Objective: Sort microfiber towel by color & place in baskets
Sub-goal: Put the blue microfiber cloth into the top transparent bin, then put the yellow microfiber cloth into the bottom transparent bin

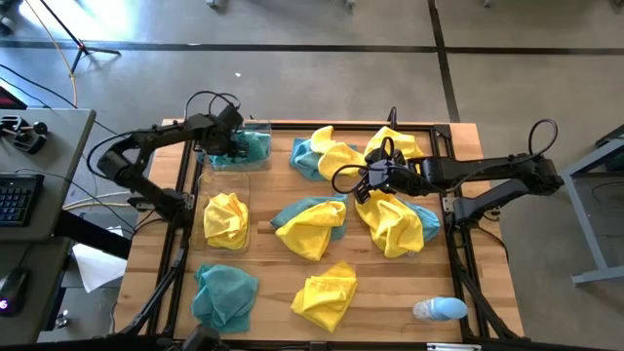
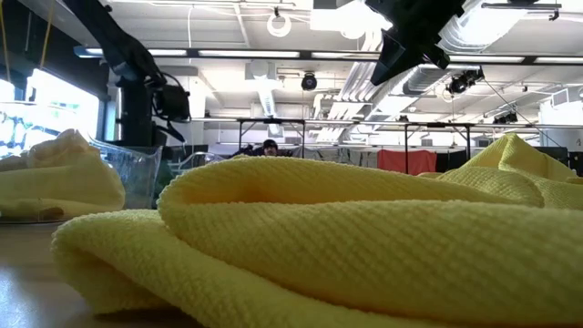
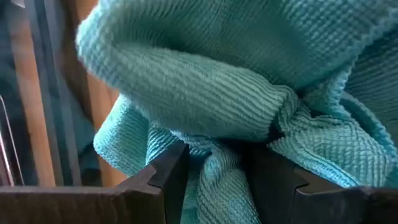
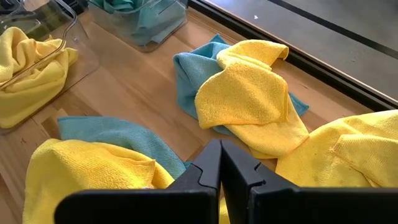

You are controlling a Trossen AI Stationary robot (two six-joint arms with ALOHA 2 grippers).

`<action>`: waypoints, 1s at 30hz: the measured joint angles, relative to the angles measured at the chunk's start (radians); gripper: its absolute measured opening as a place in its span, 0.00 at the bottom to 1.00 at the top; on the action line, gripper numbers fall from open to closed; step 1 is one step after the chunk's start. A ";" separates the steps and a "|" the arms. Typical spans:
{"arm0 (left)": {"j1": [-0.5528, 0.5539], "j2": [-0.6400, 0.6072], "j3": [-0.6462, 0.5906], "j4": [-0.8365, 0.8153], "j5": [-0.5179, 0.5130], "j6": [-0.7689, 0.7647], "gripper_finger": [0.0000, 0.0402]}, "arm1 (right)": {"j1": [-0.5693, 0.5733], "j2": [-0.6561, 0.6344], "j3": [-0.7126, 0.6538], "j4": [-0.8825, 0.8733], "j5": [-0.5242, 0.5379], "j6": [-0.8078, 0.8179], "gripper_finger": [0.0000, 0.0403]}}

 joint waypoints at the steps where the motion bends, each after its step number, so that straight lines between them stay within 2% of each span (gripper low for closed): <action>1: 0.000 0.003 0.000 -0.001 -0.003 0.005 0.35 | 0.000 0.000 0.000 0.000 0.000 0.000 0.00; 5: 0.000 -0.035 -0.002 -0.004 0.028 0.000 0.35 | 0.000 0.000 0.000 0.000 0.000 0.000 0.00; 11: 0.000 -0.186 0.042 -0.035 0.038 -0.027 0.35 | 0.000 0.000 0.000 -0.027 -0.004 0.000 0.00; 21: -0.014 -0.409 0.087 -0.042 0.089 -0.036 0.35 | -0.003 0.000 -0.007 -0.247 -0.028 0.113 0.00; 25: -0.074 -0.451 0.087 -0.043 0.111 -0.053 0.35 | -0.022 -0.002 -0.072 -0.253 -0.103 0.136 0.00; 30: -0.240 -0.458 0.087 -0.008 0.115 -0.102 0.35 | -0.049 -0.002 -0.162 -0.258 -0.226 0.186 0.07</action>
